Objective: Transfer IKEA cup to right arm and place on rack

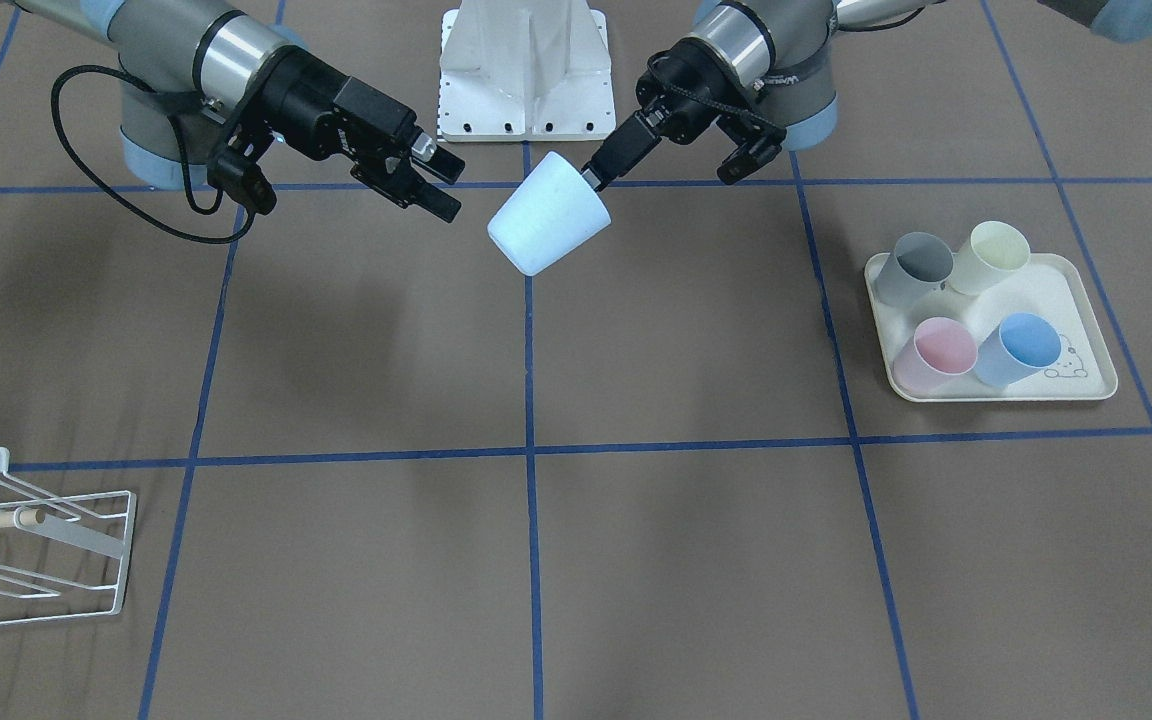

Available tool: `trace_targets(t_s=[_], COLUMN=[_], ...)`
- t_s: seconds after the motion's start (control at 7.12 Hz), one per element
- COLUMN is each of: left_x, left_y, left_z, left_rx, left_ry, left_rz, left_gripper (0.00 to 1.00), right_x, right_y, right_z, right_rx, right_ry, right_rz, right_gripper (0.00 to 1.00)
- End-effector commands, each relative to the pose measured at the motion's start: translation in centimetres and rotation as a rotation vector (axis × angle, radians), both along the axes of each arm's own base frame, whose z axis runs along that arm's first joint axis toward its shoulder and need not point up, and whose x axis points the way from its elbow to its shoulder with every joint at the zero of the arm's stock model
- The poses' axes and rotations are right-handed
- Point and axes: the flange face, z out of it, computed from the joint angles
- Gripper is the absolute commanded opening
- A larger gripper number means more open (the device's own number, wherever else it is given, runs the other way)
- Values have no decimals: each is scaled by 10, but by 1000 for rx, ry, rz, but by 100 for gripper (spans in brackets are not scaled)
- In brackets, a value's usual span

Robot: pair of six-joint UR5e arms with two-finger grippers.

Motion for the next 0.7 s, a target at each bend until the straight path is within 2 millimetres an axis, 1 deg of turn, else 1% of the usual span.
trace_targets(t_s=[0.0,0.14,0.42,0.56], left_x=[14,15,25,32], left_y=[14,14,27,34], left_z=[-8,-9,-12,-23], left_rx=[0,0,-9,0], left_ry=[8,6,10,15], left_rz=[12,12,13,3], left_gripper=[0,0,0,0], right_x=[-5,-5,-13,-17], right_y=[0,-1,-5,-5], right_z=[1,1,2,5], right_rx=[-3,-4,-9,-18], right_ry=[4,3,11,13], right_rz=[-3,1,3,12], right_gripper=[99,99,99,99])
